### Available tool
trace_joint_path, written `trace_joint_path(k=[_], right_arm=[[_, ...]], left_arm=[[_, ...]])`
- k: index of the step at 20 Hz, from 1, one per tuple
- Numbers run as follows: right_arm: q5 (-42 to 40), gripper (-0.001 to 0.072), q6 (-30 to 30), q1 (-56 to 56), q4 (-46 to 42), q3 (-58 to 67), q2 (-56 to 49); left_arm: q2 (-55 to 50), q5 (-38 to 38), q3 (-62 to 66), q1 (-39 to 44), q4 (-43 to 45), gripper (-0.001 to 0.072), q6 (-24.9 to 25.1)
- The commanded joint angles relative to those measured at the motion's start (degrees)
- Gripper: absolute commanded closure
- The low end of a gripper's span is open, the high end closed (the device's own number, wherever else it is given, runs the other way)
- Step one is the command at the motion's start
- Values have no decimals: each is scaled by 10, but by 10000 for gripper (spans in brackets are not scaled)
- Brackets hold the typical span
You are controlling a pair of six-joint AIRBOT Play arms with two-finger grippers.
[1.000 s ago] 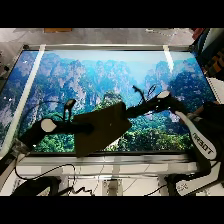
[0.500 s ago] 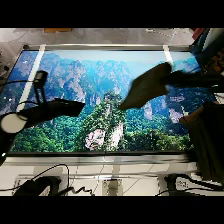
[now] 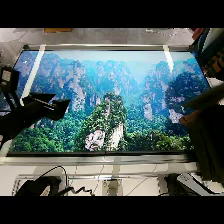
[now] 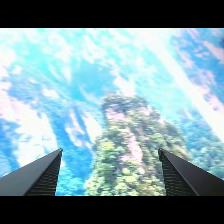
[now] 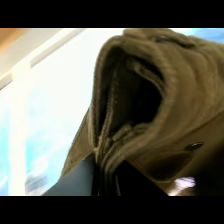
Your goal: Fold the clothes and pants, and hang the long-sleeved shirts on hangers.
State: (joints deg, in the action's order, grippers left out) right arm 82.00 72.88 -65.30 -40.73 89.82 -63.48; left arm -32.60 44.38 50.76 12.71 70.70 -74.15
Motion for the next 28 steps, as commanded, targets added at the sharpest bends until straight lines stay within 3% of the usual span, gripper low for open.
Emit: trace_joint_path(k=[1, 5, 10, 11, 13, 14, 15, 17, 18, 19, 21, 24, 28], right_arm=[[24, 676, 129, -123, -200, 5, 31], [39, 676, 238, -154, -418, 5, 56], [28, 659, 247, -154, -433, 5, 57], [21, 561, 262, -154, -430, 5, 57], [20, 193, 290, -154, -422, 5, 57], [20, 60, 291, -154, -419, 5, 57], [21, 43, 291, -154, -416, 5, 57], [20, 47, 291, -154, -393, 4, 57], [18, 126, 289, -154, -356, 2, 55], [18, 337, 279, -153, -300, -3, 53], [14, 642, 209, -123, -181, -28, 51], [33, 675, 156, 3, -134, -59, 51], [65, 677, 103, 294, -257, -64, 51]], left_arm=[[8, -1, 0, -1, 24, 12, 0], [8, -3, 0, -1, 24, 11, 0], [9, -3, 0, -1, 24, 12, 0], [9, -3, 0, -1, 24, 12, 0], [9, -3, 0, -1, 24, 12, 0], [9, -3, 0, -1, 24, 12, 0], [9, -3, 0, -1, 24, 12, 0], [9, -3, 0, -1, 24, 12, 0], [9, -3, 0, -1, 24, 12, 0], [9, -3, 0, -1, 24, 12, 0], [9, -3, 0, -1, 24, 12, 0], [9, -3, 0, -1, 24, 12, 0], [9, -3, 0, -1, 24, 11, 0]])
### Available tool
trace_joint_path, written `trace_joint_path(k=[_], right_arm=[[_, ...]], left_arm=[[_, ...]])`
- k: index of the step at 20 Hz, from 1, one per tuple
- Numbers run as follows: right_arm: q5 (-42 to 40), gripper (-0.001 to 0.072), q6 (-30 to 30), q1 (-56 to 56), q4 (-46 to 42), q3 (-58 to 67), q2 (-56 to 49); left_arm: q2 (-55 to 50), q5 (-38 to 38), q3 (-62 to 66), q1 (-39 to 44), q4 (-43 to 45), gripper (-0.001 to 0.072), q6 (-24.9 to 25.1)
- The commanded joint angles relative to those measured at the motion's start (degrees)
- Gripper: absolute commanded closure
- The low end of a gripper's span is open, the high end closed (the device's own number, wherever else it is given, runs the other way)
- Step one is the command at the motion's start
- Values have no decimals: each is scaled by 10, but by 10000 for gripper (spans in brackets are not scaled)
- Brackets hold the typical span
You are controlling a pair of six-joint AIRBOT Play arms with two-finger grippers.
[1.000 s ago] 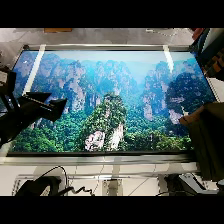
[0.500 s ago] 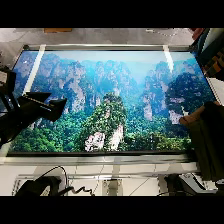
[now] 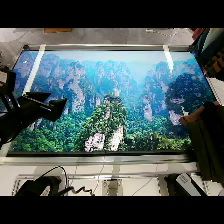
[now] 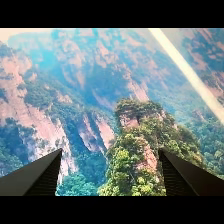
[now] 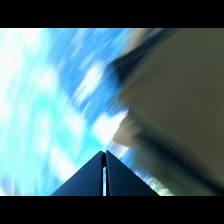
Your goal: Fold the clothes and pants, and hang the long-sleeved shirts on hangers.
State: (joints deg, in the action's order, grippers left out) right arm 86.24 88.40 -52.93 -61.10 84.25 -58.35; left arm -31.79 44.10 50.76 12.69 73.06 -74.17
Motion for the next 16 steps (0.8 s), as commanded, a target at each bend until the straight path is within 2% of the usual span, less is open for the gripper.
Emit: trace_joint_path(k=[1, 5, 6, 8, 9, 10, 16], right_arm=[[25, 677, -61, 252, -104, -8, 0], [21, 677, -58, 522, -343, -8, 0], [18, 677, -40, 565, -400, -8, 0], [13, 677, 40, 618, -480, -8, 0], [14, 676, 73, 623, -486, -8, 0], [14, 675, 79, 623, -477, -8, 0], [12, 675, 82, 623, -436, -8, 0]], left_arm=[[0, 0, 0, 0, 0, 12, 0], [0, 0, 0, 0, 0, 12, 0], [0, 0, 0, 0, 0, 12, 0], [0, 0, 0, 0, 0, 12, 0], [0, 0, 0, 0, 0, 12, 0], [0, 0, 0, 0, 0, 12, 0], [0, 0, 0, 0, 0, 12, 0]])
